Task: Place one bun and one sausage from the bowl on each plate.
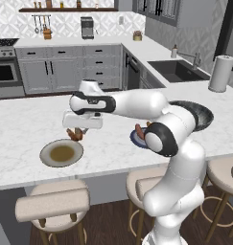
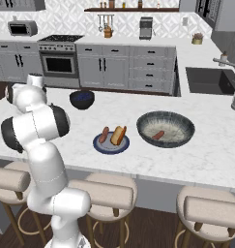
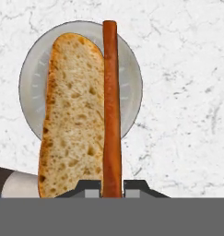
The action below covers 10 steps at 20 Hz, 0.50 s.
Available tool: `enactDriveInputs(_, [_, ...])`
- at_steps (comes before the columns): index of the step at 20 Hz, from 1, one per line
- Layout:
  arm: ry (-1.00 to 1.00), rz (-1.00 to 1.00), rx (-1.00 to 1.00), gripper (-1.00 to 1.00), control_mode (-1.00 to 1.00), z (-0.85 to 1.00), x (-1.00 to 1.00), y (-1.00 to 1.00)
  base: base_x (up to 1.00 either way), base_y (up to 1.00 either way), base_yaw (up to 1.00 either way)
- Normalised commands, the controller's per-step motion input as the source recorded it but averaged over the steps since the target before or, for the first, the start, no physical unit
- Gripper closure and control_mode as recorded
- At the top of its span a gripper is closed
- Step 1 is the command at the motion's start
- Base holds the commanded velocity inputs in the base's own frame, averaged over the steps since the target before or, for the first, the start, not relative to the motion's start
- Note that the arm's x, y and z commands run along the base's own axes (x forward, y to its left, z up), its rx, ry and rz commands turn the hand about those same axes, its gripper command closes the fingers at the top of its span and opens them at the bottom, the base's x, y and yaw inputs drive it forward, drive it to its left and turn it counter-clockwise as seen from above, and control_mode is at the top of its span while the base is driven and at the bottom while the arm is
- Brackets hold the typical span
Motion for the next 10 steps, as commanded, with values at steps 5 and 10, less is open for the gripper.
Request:
enactDriveInputs(5, [0.0,-0.03,-0.05,1.0,-1.0,-0.52,0.04,0.07,0.0,0.0,0.0])
enactDriveInputs(10, [-0.02,-0.02,-0.06,1.0,-1.0,-0.51,0.04,0.19,0.0,0.0,0.0])
